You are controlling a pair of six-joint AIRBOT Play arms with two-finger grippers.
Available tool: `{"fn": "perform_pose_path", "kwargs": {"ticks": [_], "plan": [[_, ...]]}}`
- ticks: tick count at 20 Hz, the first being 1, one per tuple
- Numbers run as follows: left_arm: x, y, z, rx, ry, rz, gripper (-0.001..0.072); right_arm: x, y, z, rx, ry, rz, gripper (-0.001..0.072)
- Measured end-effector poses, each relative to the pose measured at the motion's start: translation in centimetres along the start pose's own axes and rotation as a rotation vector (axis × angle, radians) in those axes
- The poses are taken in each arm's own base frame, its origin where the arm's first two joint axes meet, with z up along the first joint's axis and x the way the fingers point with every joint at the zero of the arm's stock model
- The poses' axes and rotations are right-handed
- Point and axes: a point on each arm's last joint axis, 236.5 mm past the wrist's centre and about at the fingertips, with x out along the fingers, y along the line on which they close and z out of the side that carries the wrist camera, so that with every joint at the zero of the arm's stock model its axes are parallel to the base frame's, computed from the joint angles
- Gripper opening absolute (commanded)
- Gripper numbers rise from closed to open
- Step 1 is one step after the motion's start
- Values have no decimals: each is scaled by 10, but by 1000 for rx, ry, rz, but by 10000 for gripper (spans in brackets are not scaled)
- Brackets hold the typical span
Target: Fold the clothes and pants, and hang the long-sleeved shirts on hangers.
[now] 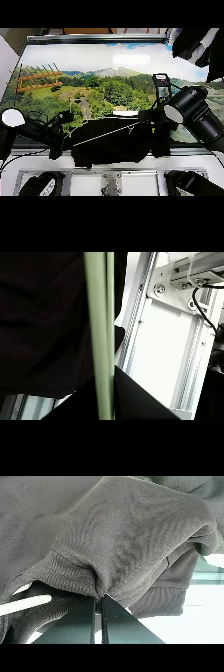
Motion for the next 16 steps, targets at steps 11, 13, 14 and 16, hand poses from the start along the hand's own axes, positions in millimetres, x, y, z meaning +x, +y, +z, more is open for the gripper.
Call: {"fn": "perform_pose_path", "kwargs": {"ticks": [11,13,14,16], "plan": [[5,-1,3,-17,4,-17,11,0,0,0,0,1,-1,21],[12,-5,4,-13,30,-52,10,0,0,0,0,0,0,21],[16,-6,6,-16,41,-62,10,0,0,0,0,0,0,21],[22,1,10,-44,68,-53,10,0,0,0,0,0,0,21]]}}
